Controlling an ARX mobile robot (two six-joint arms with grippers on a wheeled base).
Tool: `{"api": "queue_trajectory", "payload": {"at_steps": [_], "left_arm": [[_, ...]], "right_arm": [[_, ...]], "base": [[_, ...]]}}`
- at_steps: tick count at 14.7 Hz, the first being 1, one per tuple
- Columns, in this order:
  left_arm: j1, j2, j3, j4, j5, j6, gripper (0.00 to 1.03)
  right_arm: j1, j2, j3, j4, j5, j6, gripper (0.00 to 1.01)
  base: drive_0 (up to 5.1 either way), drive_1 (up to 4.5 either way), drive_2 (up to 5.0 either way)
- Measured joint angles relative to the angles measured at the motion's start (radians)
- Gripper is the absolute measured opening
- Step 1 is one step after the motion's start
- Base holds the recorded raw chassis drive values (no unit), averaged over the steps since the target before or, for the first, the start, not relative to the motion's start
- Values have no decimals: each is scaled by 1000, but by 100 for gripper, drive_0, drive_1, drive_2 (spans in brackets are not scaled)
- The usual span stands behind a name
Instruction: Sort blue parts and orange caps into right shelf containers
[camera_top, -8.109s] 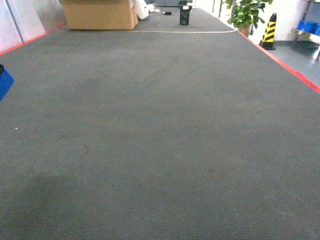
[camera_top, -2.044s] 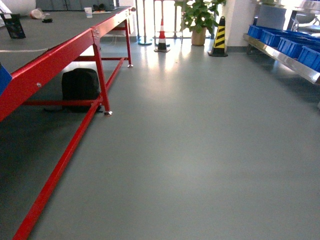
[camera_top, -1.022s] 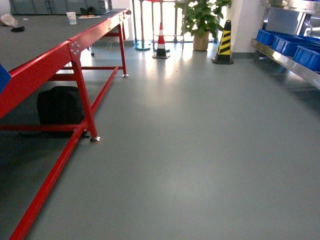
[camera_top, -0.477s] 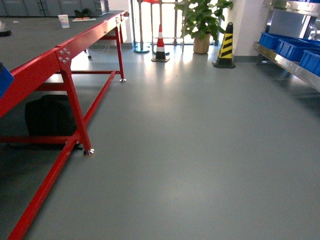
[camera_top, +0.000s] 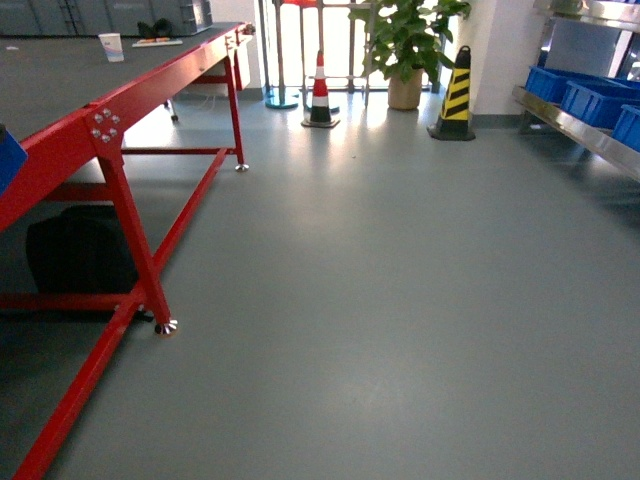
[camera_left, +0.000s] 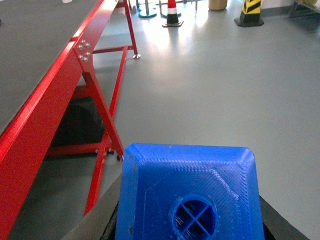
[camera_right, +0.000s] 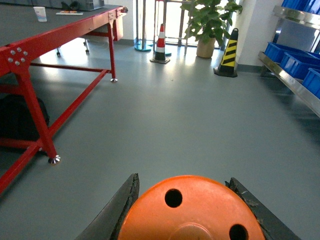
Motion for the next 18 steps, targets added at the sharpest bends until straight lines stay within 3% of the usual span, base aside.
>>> {"api": "queue_trajectory", "payload": {"at_steps": [18], "left_arm": [[0,0,0,-3,-1,0,44]], "right_arm": [[0,0,0,0,0,0,44]], "base": [[7,441,-426]]}}
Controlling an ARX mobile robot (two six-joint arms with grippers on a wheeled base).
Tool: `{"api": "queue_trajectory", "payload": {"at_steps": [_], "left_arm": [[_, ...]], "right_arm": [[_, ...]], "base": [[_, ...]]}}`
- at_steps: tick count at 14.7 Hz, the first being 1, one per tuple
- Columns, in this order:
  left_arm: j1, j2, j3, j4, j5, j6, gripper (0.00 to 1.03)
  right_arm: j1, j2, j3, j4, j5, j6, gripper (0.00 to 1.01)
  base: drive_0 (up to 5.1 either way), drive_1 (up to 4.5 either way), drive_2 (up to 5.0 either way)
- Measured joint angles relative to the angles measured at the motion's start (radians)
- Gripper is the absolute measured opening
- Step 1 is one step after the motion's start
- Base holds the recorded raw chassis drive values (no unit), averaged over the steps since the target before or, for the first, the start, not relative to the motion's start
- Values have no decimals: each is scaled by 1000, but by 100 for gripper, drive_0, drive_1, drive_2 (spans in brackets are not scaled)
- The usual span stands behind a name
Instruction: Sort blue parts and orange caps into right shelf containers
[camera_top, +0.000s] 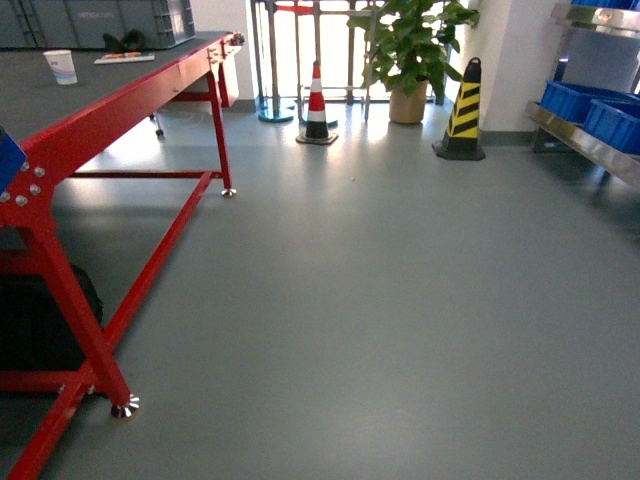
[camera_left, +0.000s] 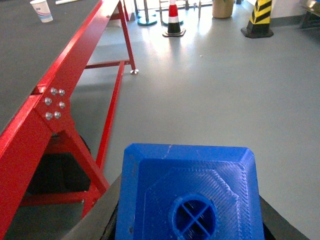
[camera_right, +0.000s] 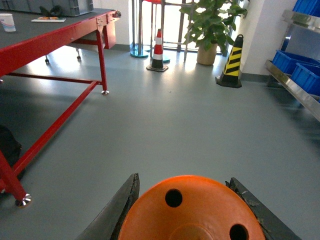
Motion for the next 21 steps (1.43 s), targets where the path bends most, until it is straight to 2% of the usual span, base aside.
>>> {"api": "queue_trajectory", "payload": {"at_steps": [4,21], "left_arm": [[5,0,0,8,-4,0,44],[0,4,0,3,2,0,44]], "right_arm": [[0,1,0,-1,-1,0,44],[0,0,0,-1,0,0,44]], "base": [[14,447,-420],[-163,-163,-163]]}}
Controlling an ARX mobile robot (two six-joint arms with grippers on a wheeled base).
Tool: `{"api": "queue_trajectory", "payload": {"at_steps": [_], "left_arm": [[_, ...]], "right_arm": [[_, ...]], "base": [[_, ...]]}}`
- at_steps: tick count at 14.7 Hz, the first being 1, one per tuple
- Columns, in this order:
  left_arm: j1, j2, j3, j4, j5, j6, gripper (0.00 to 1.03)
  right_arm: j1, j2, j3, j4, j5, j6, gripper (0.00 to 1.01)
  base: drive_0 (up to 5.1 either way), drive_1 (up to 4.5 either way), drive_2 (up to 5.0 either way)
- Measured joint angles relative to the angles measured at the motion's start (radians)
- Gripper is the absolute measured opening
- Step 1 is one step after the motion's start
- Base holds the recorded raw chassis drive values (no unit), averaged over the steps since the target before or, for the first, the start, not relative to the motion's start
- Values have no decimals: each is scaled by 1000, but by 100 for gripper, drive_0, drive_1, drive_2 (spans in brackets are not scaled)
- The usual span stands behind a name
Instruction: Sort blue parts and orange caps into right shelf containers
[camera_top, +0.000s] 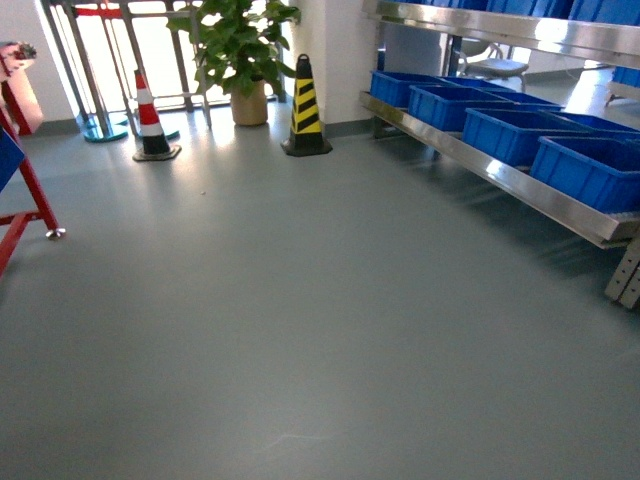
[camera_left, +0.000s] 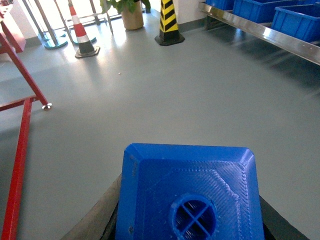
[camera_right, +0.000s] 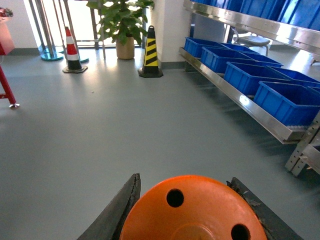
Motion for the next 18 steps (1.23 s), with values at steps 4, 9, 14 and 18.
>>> {"api": "queue_trajectory", "payload": {"at_steps": [4,9,14,18], "left_arm": [[0,0,0,1,0,0,44],[0,0,0,0,0,0,44],[0,0,0,0,0,0,44],[-2,0,0,0,0,0,44]], "right_arm": [[0,0,0,0,0,0,44],[0,0,0,0,0,0,44],[0,0,0,0,0,0,44],[0,0,0,0,0,0,44]], "base": [[-152,-152,-152],[-171,-171,-171],[-162,-162,-162],[-153,-153,-153]]}}
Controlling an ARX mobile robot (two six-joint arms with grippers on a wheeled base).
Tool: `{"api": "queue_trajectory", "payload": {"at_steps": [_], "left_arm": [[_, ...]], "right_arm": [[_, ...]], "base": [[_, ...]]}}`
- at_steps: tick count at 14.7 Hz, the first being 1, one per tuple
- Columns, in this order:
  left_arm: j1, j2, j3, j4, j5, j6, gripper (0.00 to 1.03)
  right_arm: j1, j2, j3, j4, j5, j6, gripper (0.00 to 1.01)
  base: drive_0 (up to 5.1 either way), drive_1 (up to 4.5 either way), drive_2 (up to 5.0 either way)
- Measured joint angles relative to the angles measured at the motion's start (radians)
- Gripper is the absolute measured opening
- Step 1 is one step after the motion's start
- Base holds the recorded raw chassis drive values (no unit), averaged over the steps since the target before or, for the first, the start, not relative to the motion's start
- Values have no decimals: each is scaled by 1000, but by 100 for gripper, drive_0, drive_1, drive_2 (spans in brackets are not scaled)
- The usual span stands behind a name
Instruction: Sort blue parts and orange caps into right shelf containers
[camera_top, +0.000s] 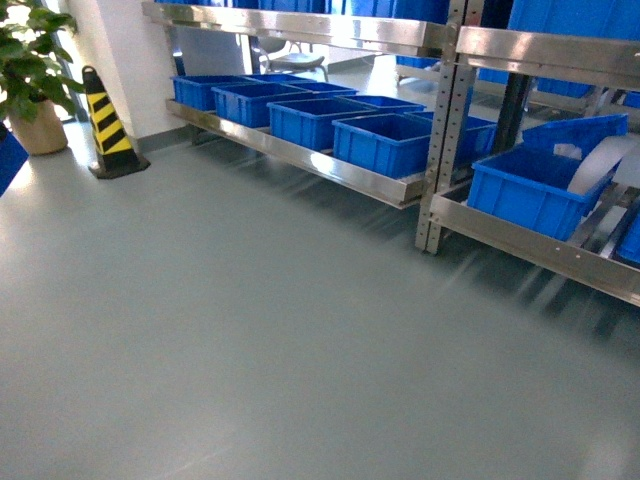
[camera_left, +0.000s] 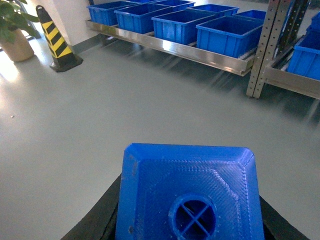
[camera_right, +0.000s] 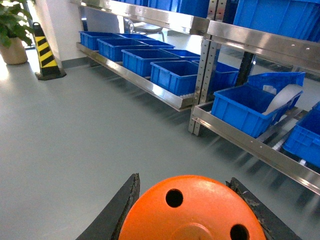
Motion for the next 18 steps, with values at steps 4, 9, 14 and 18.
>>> {"api": "queue_trajectory", "payload": {"at_steps": [4,9,14,18], "left_arm": [[1,0,0,0,-1,0,44],[2,0,0,0,0,0,44],[2,0,0,2,-2,0,44],[2,0,0,0,-2,0,44]], "right_arm": [[0,0,0,0,0,0,44],[0,0,0,0,0,0,44],[0,0,0,0,0,0,44],[0,0,0,0,0,0,44]], "base": [[-153,-153,-153],[-158,-158,-158],[-160,-160,-160],[-155,-155,-155]]}}
